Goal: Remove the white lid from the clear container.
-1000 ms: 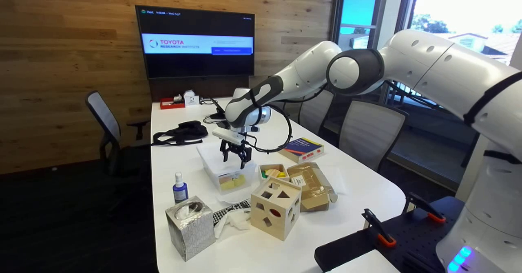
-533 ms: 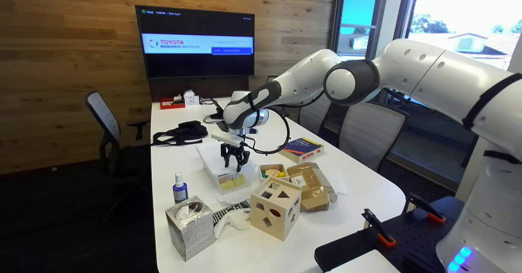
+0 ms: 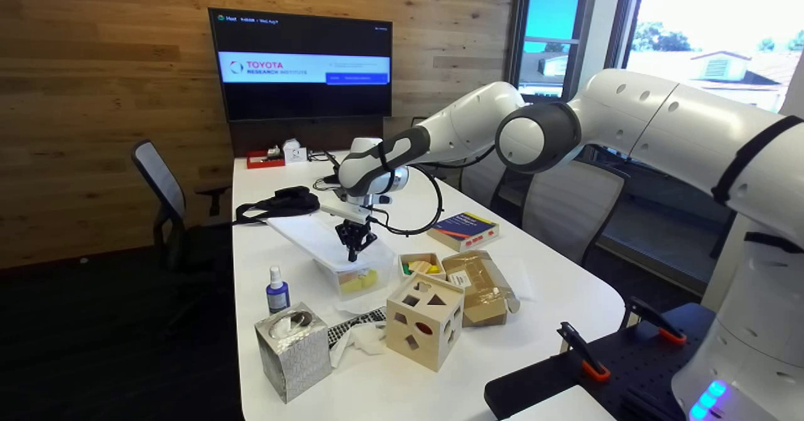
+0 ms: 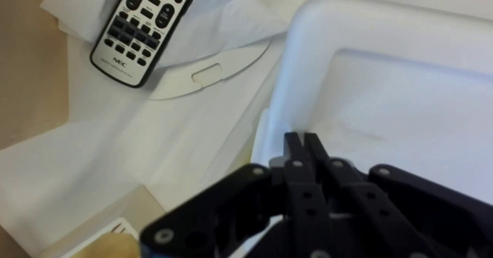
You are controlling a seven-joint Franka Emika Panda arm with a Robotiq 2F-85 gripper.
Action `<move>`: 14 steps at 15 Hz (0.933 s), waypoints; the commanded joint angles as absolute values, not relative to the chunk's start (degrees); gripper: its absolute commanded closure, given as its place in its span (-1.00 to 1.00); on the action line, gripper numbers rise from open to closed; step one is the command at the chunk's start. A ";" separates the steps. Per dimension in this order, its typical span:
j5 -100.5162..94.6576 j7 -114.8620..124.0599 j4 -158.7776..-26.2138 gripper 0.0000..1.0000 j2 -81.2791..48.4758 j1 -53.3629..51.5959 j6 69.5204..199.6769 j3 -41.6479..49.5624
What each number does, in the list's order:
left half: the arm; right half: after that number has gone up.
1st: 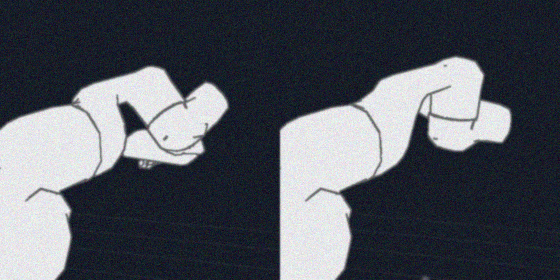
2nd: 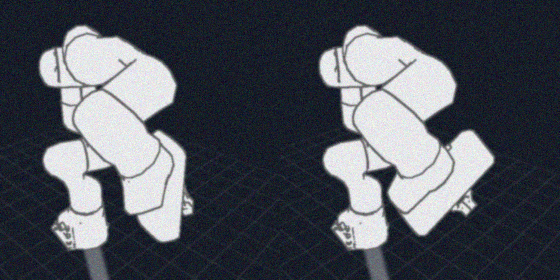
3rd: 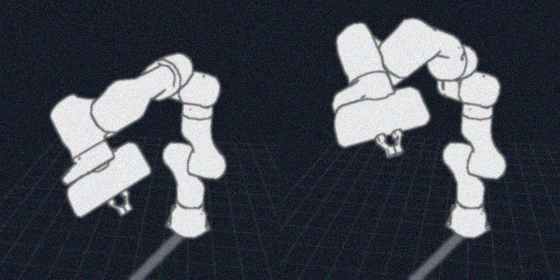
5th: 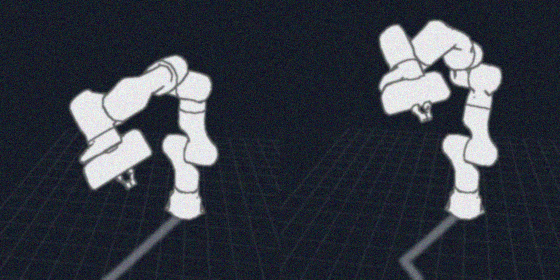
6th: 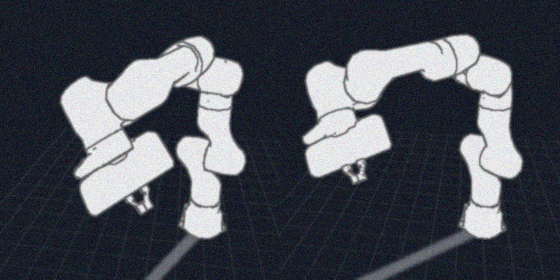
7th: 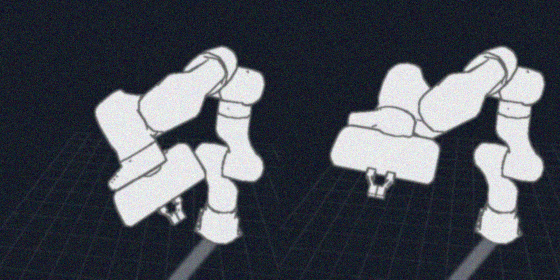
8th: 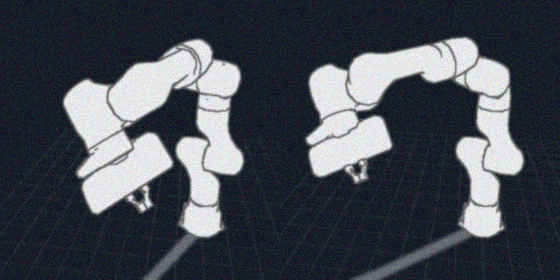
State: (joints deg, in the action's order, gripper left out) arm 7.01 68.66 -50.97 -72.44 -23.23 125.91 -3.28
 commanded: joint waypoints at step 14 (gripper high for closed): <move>4.46 57.04 -36.38 1.00 -80.19 -26.95 116.72 -3.52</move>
State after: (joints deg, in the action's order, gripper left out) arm 5.53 59.61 -39.98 -78.66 -25.99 117.95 -3.42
